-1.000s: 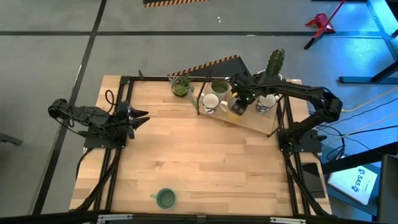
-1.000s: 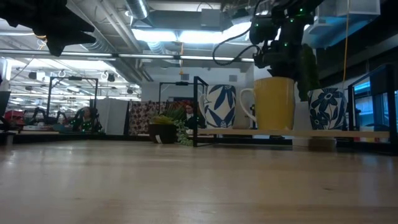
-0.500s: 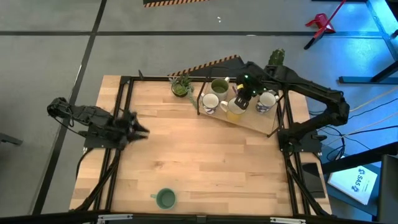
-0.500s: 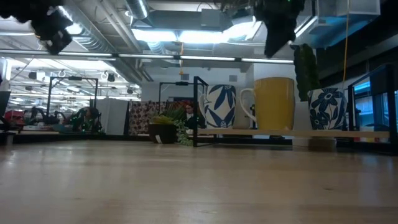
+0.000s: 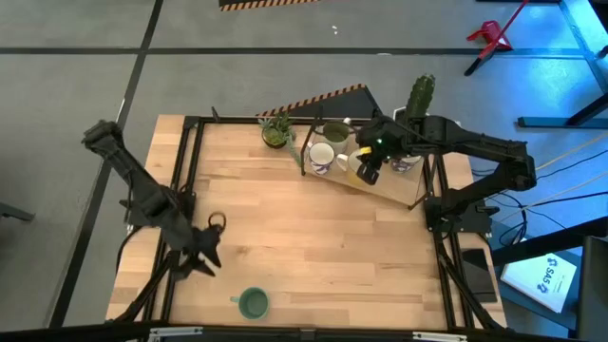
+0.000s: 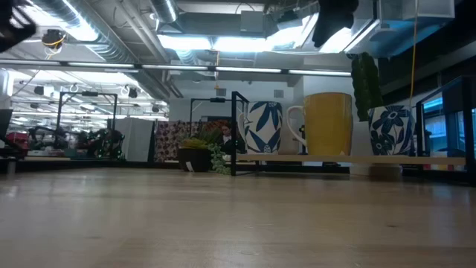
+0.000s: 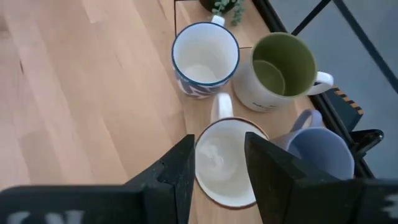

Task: Place coffee mugs
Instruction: Put the green mug aligned with the blue patterned mug on the shelf

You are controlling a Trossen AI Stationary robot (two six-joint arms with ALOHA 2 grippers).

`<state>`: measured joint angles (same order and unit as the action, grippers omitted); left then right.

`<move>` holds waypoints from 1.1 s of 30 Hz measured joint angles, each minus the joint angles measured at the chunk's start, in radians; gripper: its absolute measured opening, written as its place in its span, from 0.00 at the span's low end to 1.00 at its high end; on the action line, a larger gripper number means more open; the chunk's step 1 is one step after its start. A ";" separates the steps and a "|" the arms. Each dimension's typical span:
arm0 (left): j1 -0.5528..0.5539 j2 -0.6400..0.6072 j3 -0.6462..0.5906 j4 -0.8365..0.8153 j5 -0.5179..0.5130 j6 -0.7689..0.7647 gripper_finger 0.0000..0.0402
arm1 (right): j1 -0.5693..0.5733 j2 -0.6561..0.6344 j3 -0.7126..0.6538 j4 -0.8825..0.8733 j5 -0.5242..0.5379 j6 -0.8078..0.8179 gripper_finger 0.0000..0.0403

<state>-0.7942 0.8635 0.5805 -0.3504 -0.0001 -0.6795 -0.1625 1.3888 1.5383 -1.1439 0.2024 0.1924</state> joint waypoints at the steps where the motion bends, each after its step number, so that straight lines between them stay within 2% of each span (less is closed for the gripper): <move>1: -0.034 0.031 0.003 0.000 -0.031 -0.005 0.34 | 0.011 0.000 0.000 0.000 0.013 0.009 0.31; 7: -0.192 0.205 0.003 0.058 -0.192 -0.088 0.34 | 0.051 0.000 0.001 0.000 0.033 0.029 0.31; 12: -0.256 0.328 0.004 0.171 -0.274 -0.105 0.34 | 0.076 0.000 0.001 0.003 0.045 0.059 0.31; 19: -0.263 0.486 0.004 0.298 -0.225 -0.149 0.34 | 0.114 0.000 0.001 0.016 0.053 0.073 0.31; 23: -0.259 0.573 0.004 0.364 -0.242 -0.143 0.34 | 0.138 0.000 0.001 0.027 0.069 0.081 0.31; 28: -0.194 0.655 0.003 0.416 -0.241 -0.114 0.34 | 0.146 0.000 0.001 0.026 0.076 0.092 0.31; 33: -0.099 0.708 0.003 0.524 -0.160 -0.004 0.34 | 0.145 0.000 0.001 0.027 0.076 0.097 0.31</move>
<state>-0.8934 1.5713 0.5838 0.1733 -0.1606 -0.6839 -0.0174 1.3891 1.5391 -1.1168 0.2783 0.2897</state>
